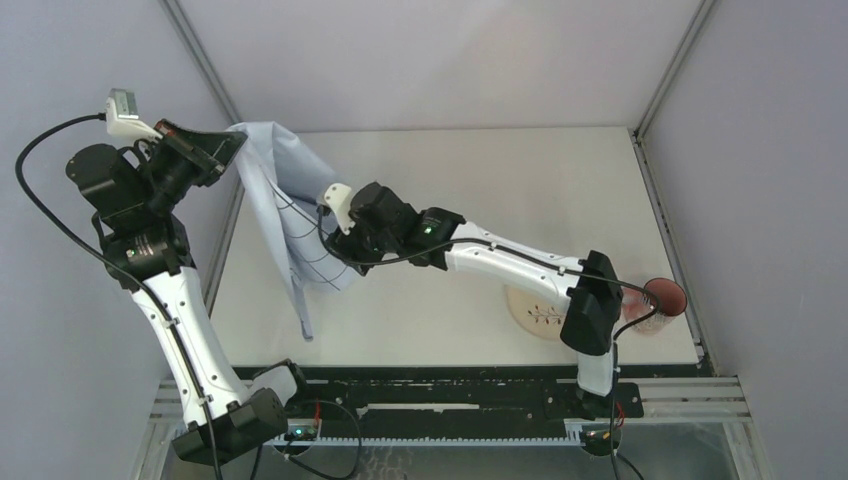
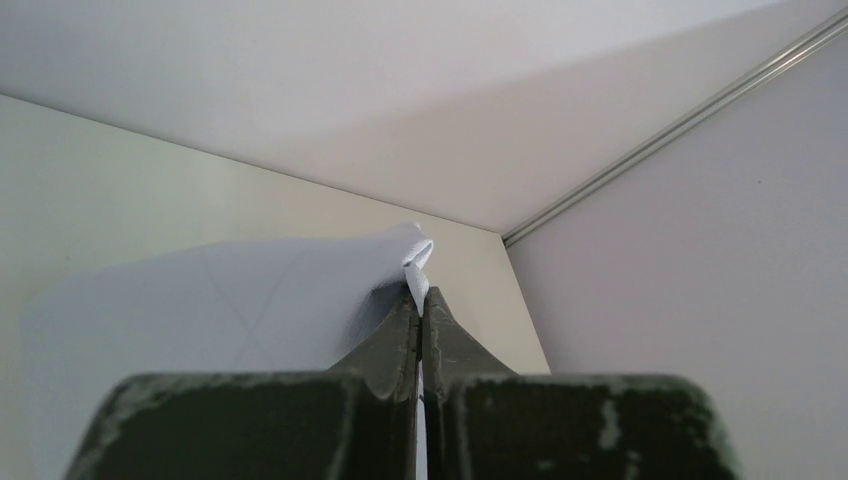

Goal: Set the dinner table for one person
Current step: Flatten out the napkin at the center of the board.

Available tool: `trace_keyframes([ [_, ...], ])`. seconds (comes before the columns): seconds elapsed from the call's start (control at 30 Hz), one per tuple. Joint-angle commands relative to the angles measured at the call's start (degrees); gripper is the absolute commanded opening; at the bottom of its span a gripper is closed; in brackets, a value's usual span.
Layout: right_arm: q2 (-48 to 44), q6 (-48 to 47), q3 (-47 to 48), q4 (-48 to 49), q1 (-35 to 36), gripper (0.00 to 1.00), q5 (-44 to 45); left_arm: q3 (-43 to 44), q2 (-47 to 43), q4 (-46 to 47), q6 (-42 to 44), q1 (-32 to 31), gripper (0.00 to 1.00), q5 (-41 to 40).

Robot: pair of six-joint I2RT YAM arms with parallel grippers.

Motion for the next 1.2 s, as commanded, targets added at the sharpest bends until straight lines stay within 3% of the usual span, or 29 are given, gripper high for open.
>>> trace_keyframes([
  [0.0,3.21,-3.5,2.86,-0.58,1.55,0.63,-2.49,-0.57,-1.28,2.79,-0.15,-0.2,0.0,1.66],
  [0.43,7.21,-11.78,8.2,-0.92,1.15,0.64,-3.77,-0.57,-2.62,0.12,1.15,-0.19,0.0,3.92],
  [0.87,7.63,-18.49,5.38,4.6,-2.33,0.64,-3.18,-0.85,-3.25,-5.18,6.24,0.03,0.0,5.63],
  [1.17,10.98,-14.86,8.63,3.32,-3.24,0.64,-10.5,-0.15,-2.79,-5.68,6.48,0.24,0.0,5.8],
])
